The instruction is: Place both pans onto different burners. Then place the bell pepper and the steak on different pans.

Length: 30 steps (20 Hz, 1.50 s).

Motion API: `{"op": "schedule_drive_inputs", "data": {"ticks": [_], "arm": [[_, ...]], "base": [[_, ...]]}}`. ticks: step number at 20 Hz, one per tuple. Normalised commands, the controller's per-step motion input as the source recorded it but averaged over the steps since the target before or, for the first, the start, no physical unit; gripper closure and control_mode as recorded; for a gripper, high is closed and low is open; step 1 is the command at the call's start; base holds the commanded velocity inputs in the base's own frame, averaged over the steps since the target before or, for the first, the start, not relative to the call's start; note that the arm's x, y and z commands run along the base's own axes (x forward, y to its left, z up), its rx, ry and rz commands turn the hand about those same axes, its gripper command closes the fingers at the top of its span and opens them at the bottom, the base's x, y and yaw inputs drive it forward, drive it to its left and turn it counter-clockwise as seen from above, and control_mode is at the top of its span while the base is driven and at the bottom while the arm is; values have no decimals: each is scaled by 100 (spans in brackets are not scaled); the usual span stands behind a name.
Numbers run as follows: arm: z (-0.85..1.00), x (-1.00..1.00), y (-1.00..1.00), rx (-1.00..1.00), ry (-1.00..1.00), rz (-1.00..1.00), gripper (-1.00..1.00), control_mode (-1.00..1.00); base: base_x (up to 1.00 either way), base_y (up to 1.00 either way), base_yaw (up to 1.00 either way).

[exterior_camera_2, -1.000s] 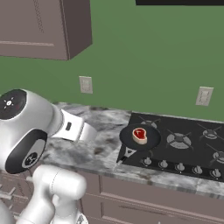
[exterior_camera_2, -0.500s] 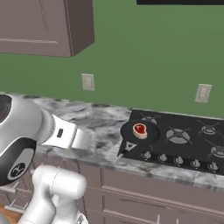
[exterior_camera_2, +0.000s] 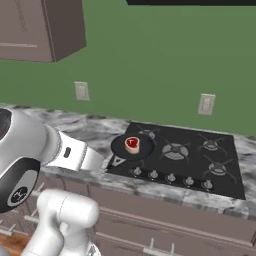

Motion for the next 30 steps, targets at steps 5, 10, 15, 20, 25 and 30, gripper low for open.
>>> {"op": "schedule_drive_inputs", "data": {"ticks": [5,10,15,20,25,30], "arm": [[0,0,0,0,0,0,-100,100],[0,0,0,0,0,0,-100,100],[0,0,0,0,0,0,-100,100],[0,0,0,0,0,0,-100,100],[0,0,0,0,0,0,-100,100],[0,0,0,0,0,0,-100,100]], "base": [[-13,-84,4],[-1,-83,2],[0,-93,1],[9,-82,0],[32,-43,0],[62,-11,-2]]}}
